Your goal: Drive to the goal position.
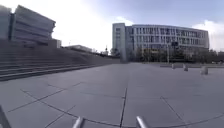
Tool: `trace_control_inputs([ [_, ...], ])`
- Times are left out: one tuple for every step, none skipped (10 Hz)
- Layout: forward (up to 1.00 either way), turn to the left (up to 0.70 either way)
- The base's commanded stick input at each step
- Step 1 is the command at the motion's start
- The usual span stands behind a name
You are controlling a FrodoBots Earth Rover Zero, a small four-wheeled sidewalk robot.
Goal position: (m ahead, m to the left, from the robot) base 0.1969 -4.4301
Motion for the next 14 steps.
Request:
trace_control_inputs([
  [1.00, 0.00],
  [1.00, 0.00],
  [1.00, 0.00],
  [1.00, 0.00],
  [1.00, 0.00],
  [1.00, -0.19],
  [1.00, -0.27],
  [1.00, -0.27],
  [1.00, -0.27],
  [1.00, -0.27],
  [1.00, -0.27],
  [0.50, -0.36],
  [0.00, -0.45],
  [0.00, -0.45],
])
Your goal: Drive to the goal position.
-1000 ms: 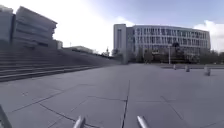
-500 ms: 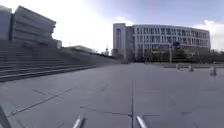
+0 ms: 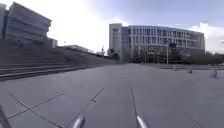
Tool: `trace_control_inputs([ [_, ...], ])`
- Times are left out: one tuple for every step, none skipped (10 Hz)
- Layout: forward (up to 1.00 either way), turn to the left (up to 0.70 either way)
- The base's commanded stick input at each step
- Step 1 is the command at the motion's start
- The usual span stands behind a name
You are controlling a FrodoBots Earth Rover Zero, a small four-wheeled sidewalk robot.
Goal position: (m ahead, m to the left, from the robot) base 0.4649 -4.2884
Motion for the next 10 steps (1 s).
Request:
trace_control_inputs([
  [0.00, -0.45],
  [1.00, -0.27],
  [1.00, -0.27],
  [1.00, -0.27],
  [1.00, -0.27],
  [1.00, -0.27],
  [1.00, -0.27],
  [0.19, -0.05],
  [0.00, 0.00],
  [0.00, 0.00],
])
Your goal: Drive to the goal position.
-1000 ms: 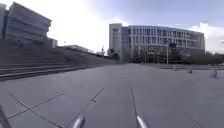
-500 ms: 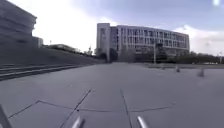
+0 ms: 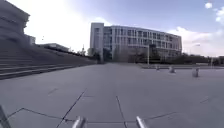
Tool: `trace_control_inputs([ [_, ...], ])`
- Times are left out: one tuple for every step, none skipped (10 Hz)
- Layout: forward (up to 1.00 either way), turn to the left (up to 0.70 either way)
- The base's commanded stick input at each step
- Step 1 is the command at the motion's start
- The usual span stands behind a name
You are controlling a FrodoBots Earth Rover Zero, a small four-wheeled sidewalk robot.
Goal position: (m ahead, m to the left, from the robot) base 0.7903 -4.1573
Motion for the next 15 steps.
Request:
trace_control_inputs([
  [0.00, 0.00],
  [1.00, 0.00],
  [1.00, 0.00],
  [1.00, 0.15],
  [1.00, 0.27],
  [1.00, 0.18],
  [1.00, 0.02],
  [0.95, 0.00],
  [0.00, 0.00],
  [0.00, 0.00],
  [0.00, 0.00],
  [0.00, 0.00],
  [0.81, 0.00],
  [1.00, 0.00],
  [1.00, 0.00],
])
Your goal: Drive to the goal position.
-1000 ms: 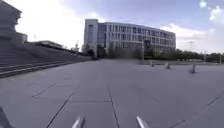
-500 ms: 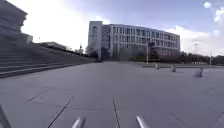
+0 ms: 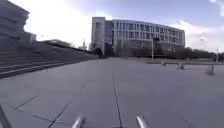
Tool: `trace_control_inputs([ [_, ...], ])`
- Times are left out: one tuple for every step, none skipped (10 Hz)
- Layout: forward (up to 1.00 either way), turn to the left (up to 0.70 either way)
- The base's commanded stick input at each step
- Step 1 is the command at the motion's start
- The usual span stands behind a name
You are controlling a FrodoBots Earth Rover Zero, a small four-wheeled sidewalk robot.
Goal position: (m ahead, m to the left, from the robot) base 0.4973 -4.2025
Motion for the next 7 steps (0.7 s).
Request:
trace_control_inputs([
  [1.00, 0.00],
  [1.00, 0.00],
  [1.00, 0.00],
  [1.00, 0.00],
  [1.00, 0.00],
  [1.00, 0.00],
  [1.00, -0.04],
])
